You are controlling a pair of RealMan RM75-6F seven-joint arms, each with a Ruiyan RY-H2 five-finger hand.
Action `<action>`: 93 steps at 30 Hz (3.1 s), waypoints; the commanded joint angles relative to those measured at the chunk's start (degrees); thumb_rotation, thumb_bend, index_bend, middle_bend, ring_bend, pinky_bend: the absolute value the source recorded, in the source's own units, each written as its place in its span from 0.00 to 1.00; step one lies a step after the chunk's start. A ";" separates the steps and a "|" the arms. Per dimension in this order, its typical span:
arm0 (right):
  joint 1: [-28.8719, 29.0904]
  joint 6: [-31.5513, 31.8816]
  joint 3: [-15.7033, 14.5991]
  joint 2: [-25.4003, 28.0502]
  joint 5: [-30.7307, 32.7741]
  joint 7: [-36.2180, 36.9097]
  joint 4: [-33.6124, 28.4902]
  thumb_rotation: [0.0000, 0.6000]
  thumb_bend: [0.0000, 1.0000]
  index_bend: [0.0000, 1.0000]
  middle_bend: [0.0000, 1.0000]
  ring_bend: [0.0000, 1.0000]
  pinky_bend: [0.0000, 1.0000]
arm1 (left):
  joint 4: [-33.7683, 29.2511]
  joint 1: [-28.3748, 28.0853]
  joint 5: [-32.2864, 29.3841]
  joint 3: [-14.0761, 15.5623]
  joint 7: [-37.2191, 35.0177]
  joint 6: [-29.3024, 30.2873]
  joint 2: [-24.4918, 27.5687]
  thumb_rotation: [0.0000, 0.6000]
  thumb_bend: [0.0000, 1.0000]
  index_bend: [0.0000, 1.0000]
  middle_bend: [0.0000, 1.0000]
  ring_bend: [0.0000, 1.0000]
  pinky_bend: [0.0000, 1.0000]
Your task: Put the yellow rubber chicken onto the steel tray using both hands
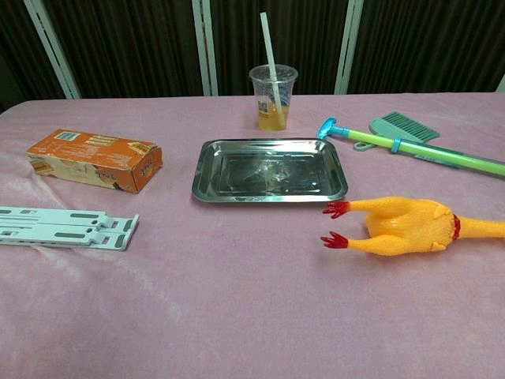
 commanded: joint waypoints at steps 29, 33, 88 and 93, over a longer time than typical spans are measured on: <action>3.51 -4.15 0.79 1.09 -0.52 2.63 -0.09 1.00 0.31 0.00 0.06 0.07 0.13 | -1.10 0.04 0.07 -0.08 0.28 0.89 0.99 1.00 0.06 0.28 0.20 0.11 0.16; 6.28 -8.17 1.42 1.83 -0.20 3.68 -0.55 1.00 0.32 0.00 0.06 0.07 0.13 | -1.04 -0.04 -0.21 -0.32 0.49 0.93 0.99 1.00 0.06 0.28 0.20 0.10 0.16; 29.27 -42.15 1.17 -9.44 9.50 10.63 15.72 1.00 0.36 0.55 0.48 0.46 0.55 | -1.19 -0.53 -2.47 0.09 -0.78 -0.90 2.40 1.00 0.06 0.28 0.18 0.10 0.16; 28.85 -39.56 1.12 -10.54 7.97 13.26 17.09 1.00 0.39 0.72 0.61 0.59 0.69 | -0.95 -0.54 -2.43 0.11 -1.03 -0.91 2.37 1.00 0.06 0.29 0.18 0.10 0.16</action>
